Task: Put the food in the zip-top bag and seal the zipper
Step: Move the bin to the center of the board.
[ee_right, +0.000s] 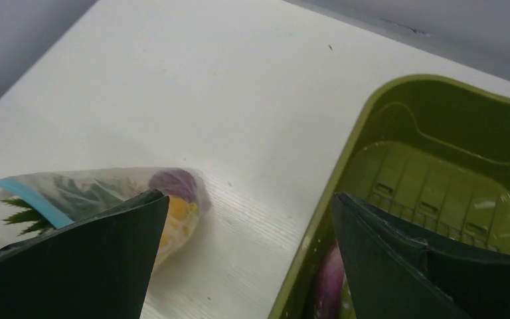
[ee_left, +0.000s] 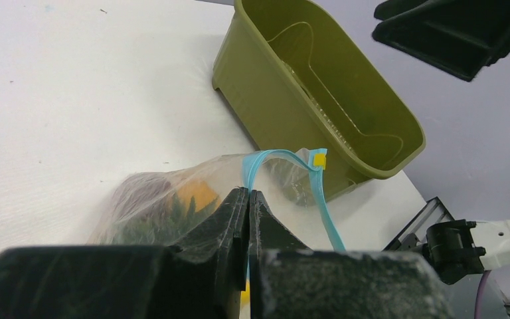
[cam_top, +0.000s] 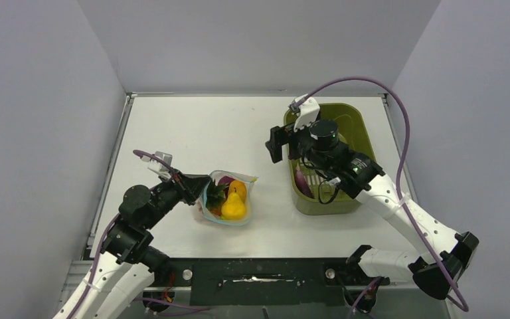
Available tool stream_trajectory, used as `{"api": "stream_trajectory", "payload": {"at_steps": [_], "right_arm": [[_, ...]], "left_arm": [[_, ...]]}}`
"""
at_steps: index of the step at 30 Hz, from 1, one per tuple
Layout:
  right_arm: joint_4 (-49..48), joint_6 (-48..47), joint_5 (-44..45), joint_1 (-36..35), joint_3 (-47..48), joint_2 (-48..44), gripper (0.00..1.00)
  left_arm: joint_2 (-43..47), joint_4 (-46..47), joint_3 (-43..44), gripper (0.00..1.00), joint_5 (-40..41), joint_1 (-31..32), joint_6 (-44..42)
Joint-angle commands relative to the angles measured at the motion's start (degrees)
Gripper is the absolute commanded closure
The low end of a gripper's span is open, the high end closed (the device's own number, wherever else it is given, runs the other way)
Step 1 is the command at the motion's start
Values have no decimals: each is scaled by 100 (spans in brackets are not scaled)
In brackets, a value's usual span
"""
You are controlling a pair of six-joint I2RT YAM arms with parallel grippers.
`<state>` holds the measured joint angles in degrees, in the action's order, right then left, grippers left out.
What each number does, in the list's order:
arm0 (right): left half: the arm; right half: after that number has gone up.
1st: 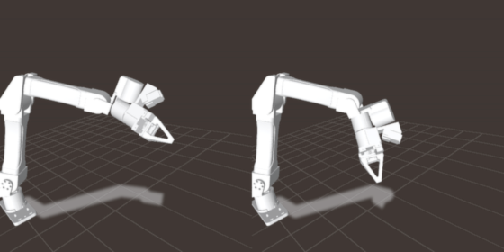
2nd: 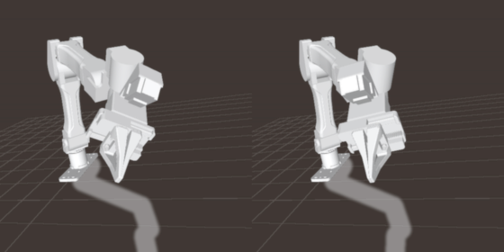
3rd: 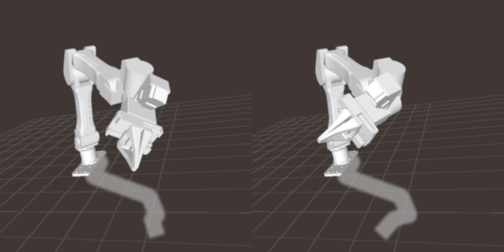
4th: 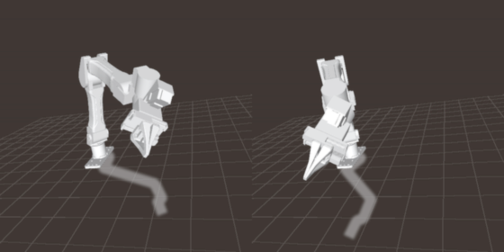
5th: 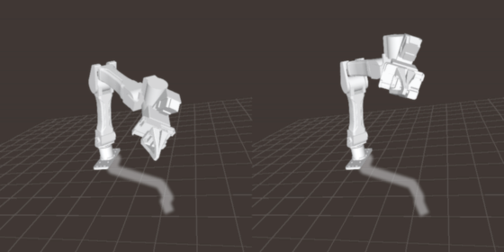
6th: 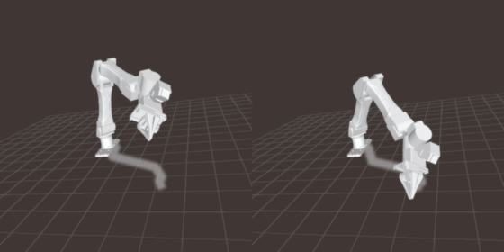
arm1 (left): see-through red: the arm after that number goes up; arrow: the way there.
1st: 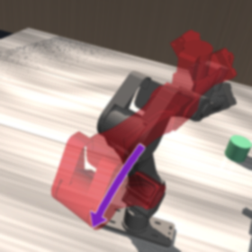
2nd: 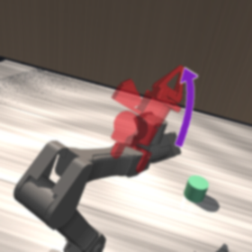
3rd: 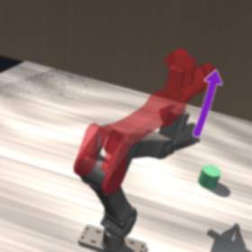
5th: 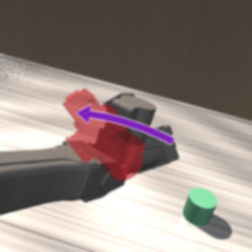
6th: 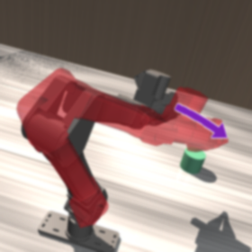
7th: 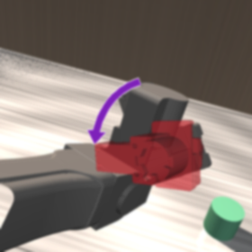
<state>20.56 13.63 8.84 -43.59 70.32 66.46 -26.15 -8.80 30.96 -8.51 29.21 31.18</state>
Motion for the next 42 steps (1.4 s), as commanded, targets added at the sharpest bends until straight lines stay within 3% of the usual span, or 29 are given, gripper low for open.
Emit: {"api": "stream_trajectory", "payload": {"at_steps": [1, 8, 15, 21, 28, 35, 37, 42], "right_arm": [[852, 238, -8, 531, 150, 140, 4], [1454, 213, -539, 1303, -15, 496, 40], [891, 355, -1115, 1472, -82, 956, 43], [739, 290, -945, 1509, 183, 1637, 47], [666, -289, -889, 1446, 365, 2077, 67], [284, -1175, -609, 1184, -264, 1652, 96], [249, -1385, -448, 1146, -383, 1491, 100], [148, -1851, 74, 966, -759, 1080, 100]], "left_arm": [[0, 326, 144, 100, 27, 23, -95], [49, 359, 125, 100, 0, 23, -173], [-1, 457, 103, 100, -35, 22, -182], [-1, 526, 52, 100, -54, 23, -152], [54, 536, -13, 100, -19, 19, -140], [87, 644, -53, 100, 5, 23, -227], [108, 660, -104, 100, 3, 20, -243], [124, 627, -72, 100, 36, 23, -332]]}}
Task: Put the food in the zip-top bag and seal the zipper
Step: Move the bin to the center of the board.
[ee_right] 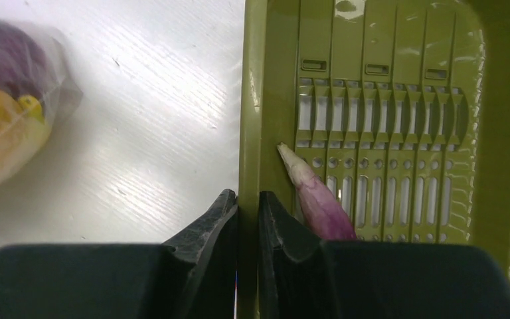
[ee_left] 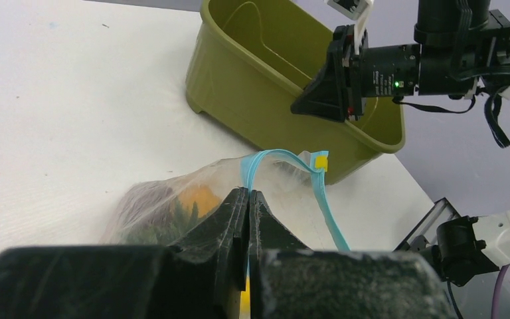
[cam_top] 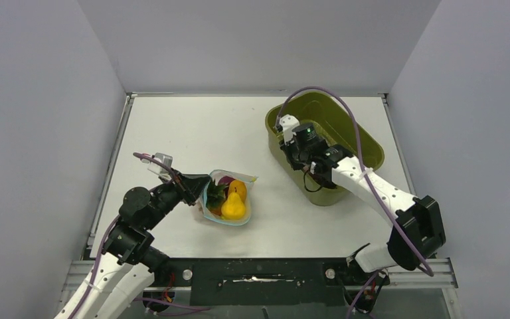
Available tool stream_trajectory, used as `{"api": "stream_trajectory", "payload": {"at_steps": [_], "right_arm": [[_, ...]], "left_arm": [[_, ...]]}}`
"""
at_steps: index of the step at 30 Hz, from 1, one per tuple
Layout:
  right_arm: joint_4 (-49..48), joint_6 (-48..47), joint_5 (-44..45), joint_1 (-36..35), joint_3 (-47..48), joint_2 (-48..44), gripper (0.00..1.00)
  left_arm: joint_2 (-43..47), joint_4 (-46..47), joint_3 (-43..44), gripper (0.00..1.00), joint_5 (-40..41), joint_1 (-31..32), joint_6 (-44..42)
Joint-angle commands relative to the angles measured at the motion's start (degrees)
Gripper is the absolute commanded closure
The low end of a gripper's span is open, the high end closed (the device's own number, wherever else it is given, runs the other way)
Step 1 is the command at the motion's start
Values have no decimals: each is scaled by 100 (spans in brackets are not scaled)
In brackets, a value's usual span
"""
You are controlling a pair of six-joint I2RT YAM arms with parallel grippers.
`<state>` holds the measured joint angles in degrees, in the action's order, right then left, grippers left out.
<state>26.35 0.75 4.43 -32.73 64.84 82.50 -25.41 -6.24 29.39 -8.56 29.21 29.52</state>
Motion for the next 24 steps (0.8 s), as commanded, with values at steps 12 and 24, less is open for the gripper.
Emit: {"api": "stream_trajectory", "payload": {"at_steps": [12, 24], "right_arm": [[-1038, -1418, 1101, -597, -1530, -1268, 100], [-1115, -3628, -91, -695, -2212, -2047, 100]], "left_arm": [[-22, -353, 480, 100, 768, 19, -150], [-126, -688, 799, 100, 1009, 15, -225]]}}
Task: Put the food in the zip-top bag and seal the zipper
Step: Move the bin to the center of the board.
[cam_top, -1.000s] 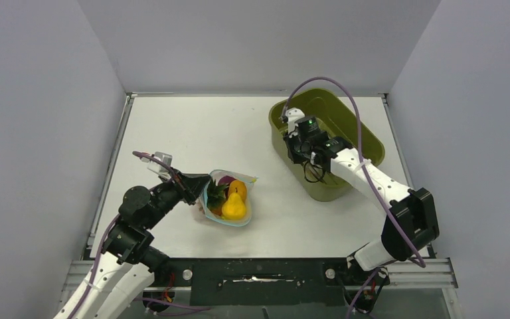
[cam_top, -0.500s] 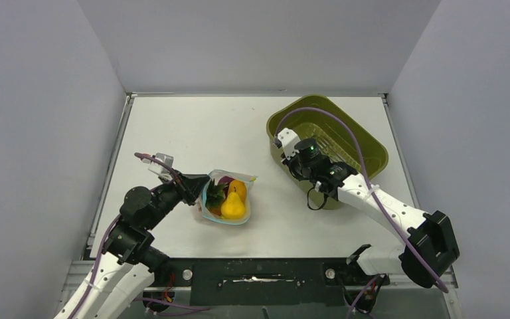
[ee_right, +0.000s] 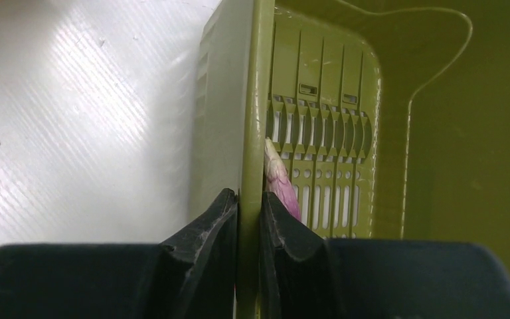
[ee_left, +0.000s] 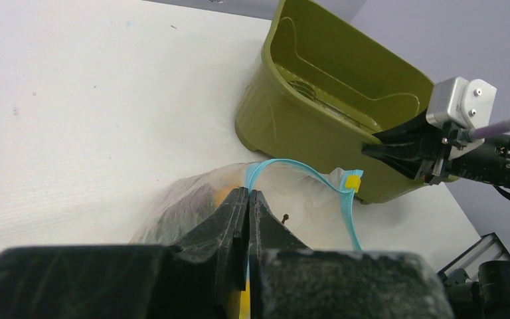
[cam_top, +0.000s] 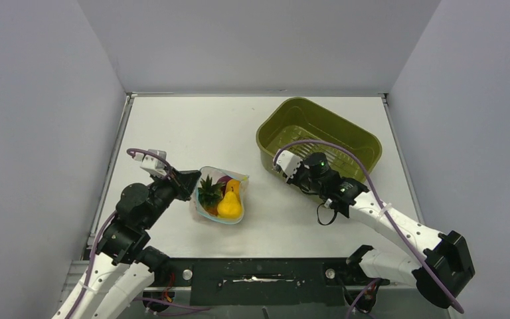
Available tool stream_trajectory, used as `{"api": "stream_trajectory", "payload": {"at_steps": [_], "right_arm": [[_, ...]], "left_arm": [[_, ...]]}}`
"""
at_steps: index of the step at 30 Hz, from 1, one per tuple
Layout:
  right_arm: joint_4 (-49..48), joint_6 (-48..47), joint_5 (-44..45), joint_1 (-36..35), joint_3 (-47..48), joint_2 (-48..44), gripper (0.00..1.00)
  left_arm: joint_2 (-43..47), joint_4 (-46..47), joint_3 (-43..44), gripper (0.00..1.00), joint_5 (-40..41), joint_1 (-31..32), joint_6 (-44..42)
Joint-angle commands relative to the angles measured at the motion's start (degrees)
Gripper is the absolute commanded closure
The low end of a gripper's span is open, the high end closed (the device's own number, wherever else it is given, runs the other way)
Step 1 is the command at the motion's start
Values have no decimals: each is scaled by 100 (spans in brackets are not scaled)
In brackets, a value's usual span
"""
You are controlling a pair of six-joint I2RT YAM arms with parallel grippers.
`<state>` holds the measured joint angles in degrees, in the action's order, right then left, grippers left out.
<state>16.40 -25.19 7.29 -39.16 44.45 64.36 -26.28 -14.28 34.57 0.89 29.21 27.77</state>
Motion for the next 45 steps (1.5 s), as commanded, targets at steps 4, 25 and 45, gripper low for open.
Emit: {"api": "stream_trajectory", "payload": {"at_steps": [4, 25, 45], "right_arm": [[-119, -1243, -418, -57, -395, -303, 100], [1713, -2799, -991, -109, -568, -1223, 100], [1871, -2885, -1573, 648, -20, -1811, 48]], "left_arm": [[-39, 161, 230, 100, 32, 12, -17], [-22, 400, 154, 100, -238, 15, -256], [-165, 489, 212, 100, -184, 12, -342]]}}
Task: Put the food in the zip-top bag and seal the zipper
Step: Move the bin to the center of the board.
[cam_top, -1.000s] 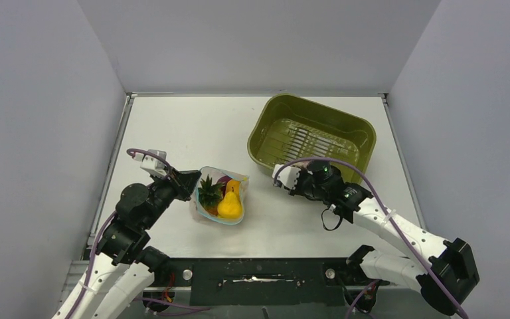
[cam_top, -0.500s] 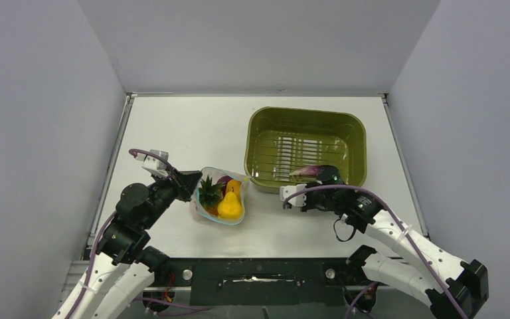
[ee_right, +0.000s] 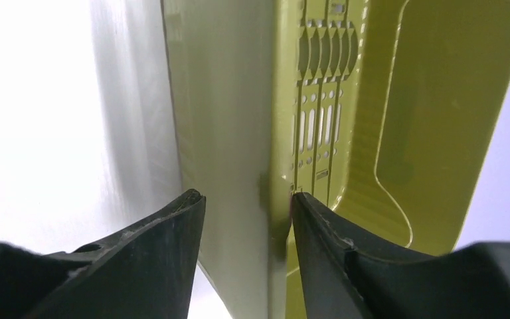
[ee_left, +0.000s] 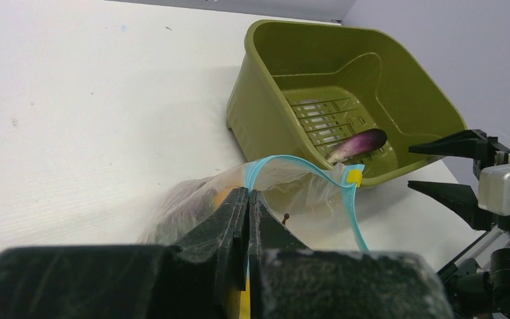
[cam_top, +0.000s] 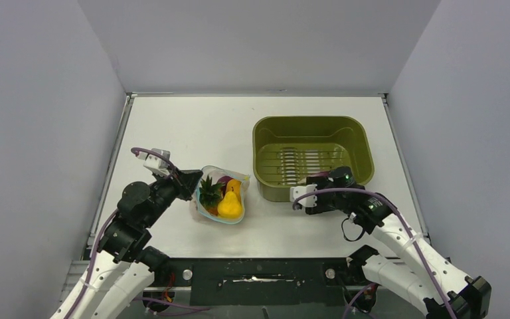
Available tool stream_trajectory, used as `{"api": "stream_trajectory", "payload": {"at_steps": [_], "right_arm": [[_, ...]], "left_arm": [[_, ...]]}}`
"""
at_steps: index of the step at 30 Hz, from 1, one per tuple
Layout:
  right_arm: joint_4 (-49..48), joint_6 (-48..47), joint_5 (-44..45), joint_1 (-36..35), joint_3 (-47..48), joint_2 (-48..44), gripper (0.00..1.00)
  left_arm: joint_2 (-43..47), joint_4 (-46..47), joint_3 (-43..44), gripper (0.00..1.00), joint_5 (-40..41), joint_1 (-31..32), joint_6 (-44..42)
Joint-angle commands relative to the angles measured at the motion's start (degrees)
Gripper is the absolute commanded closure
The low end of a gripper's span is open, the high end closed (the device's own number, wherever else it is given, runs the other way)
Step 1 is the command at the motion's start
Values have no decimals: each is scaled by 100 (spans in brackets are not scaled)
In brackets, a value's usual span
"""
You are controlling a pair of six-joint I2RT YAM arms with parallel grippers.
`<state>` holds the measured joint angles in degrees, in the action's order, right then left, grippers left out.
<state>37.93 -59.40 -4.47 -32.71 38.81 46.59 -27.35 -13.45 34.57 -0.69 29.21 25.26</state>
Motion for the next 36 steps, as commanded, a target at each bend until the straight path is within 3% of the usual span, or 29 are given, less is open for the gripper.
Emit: {"api": "stream_trajectory", "payload": {"at_steps": [1, 7, 12, 17, 21, 26, 30, 36], "right_arm": [[-339, 829, -586, 8, 693, -42, 46], [-1433, 3333, -1220, 1, 938, -160, 37], [-2190, 6508, -15, 1, 1086, -27, 35], [-1977, 9438, 511, -54, 1389, 42, 35], [-1257, 10994, 1489, -168, 1602, 13, 33], [772, 14300, 2817, -155, 1597, -259, 39], [1592, 14965, 3174, -152, 1820, -296, 39], [3155, 16075, 3618, -135, 2315, 556, 38]], "left_arm": [[-67, 401, 216, 100, -32, 14, -91], [-41, 410, 183, 100, 16, 14, -83], [-64, 377, 173, 100, 22, 14, -65], [-39, 326, 171, 100, 24, 14, -26], [-15, 329, 151, 100, 18, 14, 14], [-17, 256, 186, 100, 52, 14, 25], [62, 308, 104, 100, 58, 14, 82], [37, 334, 85, 100, 33, 14, 119]]}}
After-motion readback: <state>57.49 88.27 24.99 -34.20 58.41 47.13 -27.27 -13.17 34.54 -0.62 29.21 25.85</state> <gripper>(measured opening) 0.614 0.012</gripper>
